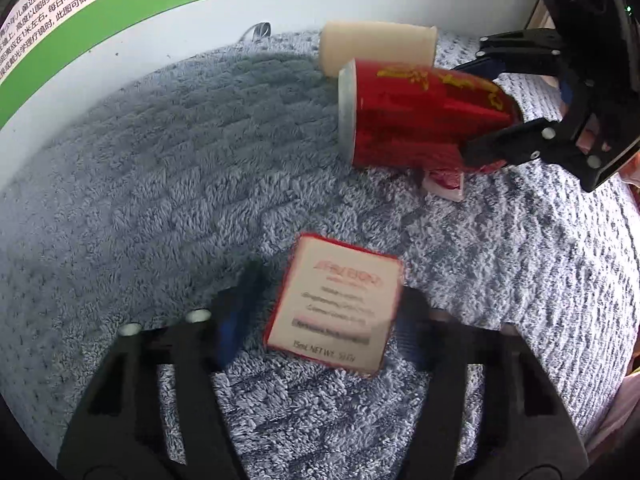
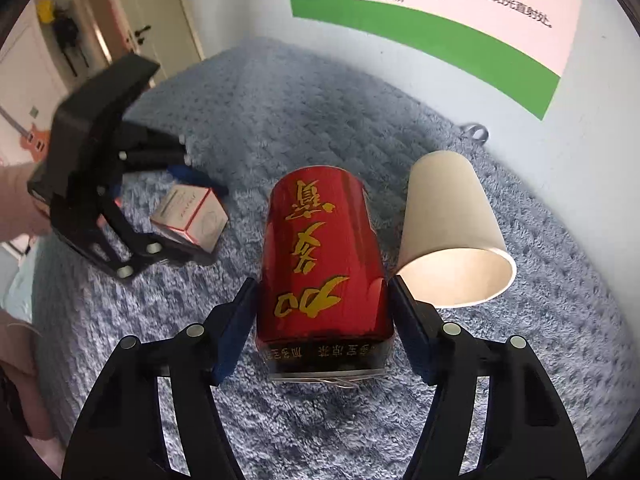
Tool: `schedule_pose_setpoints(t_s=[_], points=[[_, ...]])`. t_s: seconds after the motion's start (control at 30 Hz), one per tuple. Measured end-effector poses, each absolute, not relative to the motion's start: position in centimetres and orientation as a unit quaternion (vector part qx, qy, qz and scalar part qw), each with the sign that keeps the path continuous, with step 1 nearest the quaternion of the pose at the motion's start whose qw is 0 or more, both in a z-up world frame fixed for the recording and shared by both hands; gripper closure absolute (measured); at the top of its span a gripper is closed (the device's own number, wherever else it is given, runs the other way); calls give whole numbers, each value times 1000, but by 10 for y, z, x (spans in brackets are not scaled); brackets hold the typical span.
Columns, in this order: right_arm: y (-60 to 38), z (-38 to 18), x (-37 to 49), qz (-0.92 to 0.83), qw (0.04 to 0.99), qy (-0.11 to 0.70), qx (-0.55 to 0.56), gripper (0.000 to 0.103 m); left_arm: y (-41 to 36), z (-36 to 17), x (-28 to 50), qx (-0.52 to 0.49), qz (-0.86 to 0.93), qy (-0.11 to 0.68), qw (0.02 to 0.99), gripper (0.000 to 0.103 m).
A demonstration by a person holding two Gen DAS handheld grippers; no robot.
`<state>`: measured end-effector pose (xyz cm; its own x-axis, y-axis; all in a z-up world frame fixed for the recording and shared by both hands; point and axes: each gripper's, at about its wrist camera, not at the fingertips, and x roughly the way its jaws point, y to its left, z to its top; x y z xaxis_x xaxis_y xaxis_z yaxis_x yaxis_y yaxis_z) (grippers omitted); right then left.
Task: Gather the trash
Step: 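Grasp the Shiseido box with the left gripper while the right gripper grasps the red can, then carry the Shiseido box and red can toward the wastebasket with both grippers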
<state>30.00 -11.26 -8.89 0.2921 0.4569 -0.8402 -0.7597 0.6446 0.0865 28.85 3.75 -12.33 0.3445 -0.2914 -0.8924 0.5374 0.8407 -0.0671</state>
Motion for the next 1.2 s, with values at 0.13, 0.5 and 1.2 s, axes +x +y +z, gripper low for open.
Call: schedule_pose_setpoints(t_s=[0.13, 0.5, 1.2], points=[[-115, -79, 296, 391, 790, 442, -168, 38, 41, -119, 288, 108, -260, 513, 811, 63], [-116, -35, 280, 415, 791, 416, -171, 38, 49, -81, 264, 122, -243, 495, 825, 63], [40, -7, 171, 613, 667, 333, -260, 38, 160, -26, 85, 56, -11, 492, 869, 63]])
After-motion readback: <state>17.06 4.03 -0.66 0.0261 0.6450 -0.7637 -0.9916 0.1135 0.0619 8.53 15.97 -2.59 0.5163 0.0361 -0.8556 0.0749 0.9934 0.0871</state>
